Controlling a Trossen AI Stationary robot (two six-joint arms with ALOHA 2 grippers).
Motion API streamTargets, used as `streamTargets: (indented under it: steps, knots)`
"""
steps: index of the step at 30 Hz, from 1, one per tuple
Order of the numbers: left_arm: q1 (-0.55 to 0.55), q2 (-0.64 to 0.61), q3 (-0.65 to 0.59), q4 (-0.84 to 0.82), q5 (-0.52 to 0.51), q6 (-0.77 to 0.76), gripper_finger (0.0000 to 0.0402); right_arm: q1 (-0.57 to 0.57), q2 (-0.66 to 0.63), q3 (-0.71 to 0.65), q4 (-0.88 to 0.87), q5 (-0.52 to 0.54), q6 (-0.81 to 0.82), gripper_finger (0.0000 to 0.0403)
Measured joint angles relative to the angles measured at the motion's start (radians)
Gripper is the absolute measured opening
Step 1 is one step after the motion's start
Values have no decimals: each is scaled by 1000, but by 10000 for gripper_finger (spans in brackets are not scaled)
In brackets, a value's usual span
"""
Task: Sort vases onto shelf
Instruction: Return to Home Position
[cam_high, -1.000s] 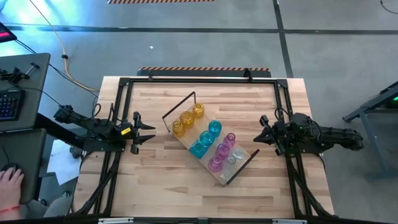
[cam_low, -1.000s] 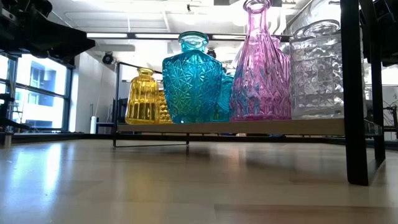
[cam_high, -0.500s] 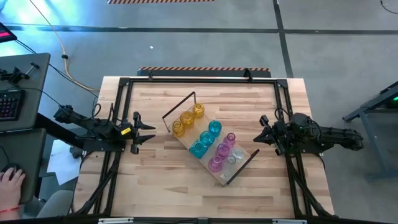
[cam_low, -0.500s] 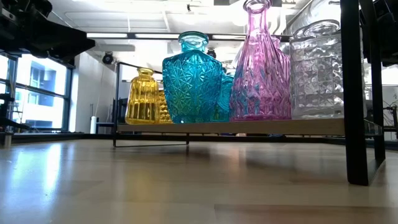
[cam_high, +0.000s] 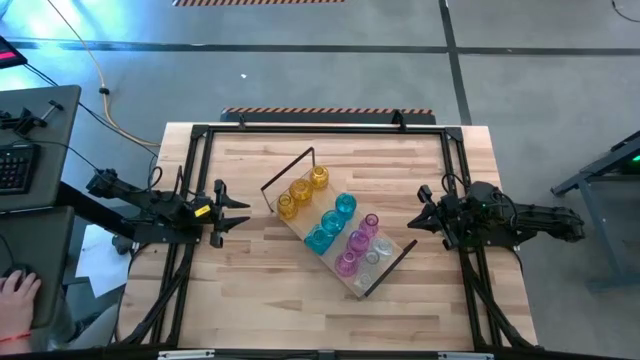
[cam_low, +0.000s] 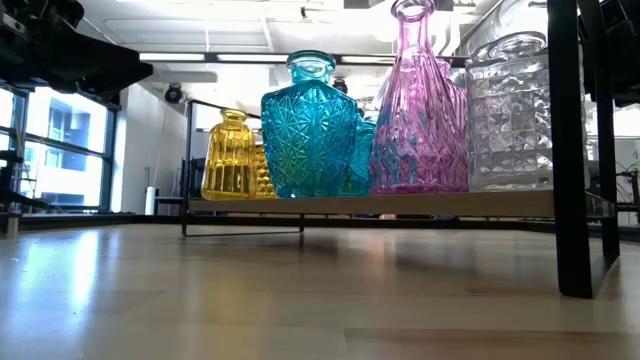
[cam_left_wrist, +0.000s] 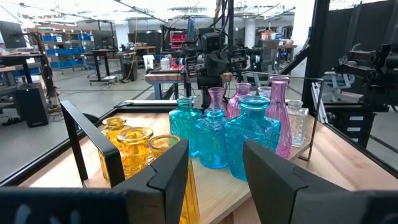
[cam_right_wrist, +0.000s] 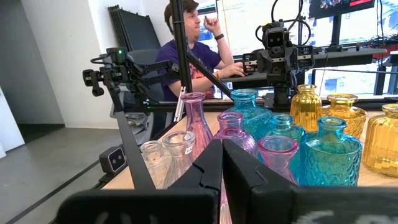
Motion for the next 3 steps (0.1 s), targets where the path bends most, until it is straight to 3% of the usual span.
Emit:
streamTargets:
  steps: [3]
  knots:
    - [0,0,0,0,0,0,142,0,0,0,0,0,0,0]
